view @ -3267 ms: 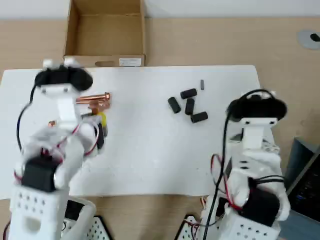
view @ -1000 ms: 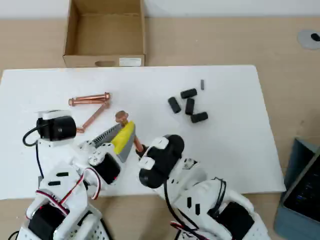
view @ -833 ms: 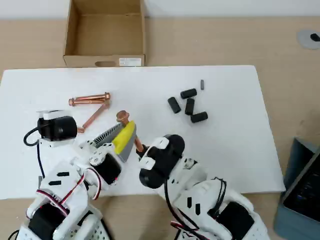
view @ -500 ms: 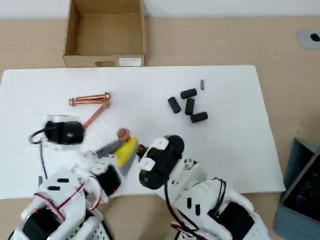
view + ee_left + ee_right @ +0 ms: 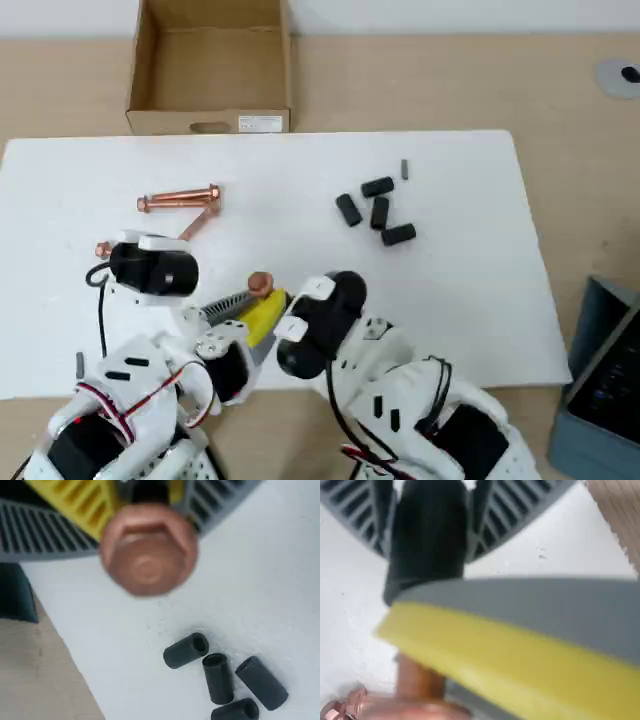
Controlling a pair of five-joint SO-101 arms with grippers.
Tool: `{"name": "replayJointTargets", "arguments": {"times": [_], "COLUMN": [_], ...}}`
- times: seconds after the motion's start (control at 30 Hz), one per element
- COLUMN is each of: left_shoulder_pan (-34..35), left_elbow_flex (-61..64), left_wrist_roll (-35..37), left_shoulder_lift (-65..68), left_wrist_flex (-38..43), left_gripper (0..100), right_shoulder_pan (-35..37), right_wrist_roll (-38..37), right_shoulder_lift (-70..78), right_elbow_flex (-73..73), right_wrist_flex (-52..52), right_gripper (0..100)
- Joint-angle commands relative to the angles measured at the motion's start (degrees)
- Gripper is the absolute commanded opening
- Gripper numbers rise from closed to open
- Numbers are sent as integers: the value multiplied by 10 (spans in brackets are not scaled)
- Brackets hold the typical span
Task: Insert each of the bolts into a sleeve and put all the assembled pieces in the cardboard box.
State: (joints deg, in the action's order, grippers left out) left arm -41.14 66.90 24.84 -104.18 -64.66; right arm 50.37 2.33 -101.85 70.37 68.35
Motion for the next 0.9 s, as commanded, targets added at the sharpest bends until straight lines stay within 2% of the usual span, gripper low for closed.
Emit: {"name": "replayJointTargets", "arguments": {"times": [0.0, 0.1, 0.2, 0.37, 0.7, 0.77, 0.87], "left_shoulder_pan": [-23, -21, 11, 48, 87, 102, 135], "left_elbow_flex": [-8, -11, -11, -14, -98, -109, -120], "left_wrist_roll": [-9, -9, -8, -8, -9, -18, -65], "left_shoulder_lift": [1, 1, 3, 3, 4, 2, 1], "left_wrist_flex": [-22, -36, -39, -39, -39, -39, -38], "left_gripper": [15, 95, 172, 203, 197, 157, 25], "right_shoulder_pan": [1, 1, 1, 1, 0, -2, -36], "right_wrist_roll": [0, 0, 0, 0, 2, 3, 4], "right_shoulder_lift": [-11, -11, -11, -11, -11, -11, -11], "right_elbow_flex": [-41, -41, -39, -36, -23, -23, -23], "right_wrist_flex": [-14, -13, -13, -13, -12, -12, -12], "right_gripper": [9, 9, 9, 9, 9, 9, 9]}}
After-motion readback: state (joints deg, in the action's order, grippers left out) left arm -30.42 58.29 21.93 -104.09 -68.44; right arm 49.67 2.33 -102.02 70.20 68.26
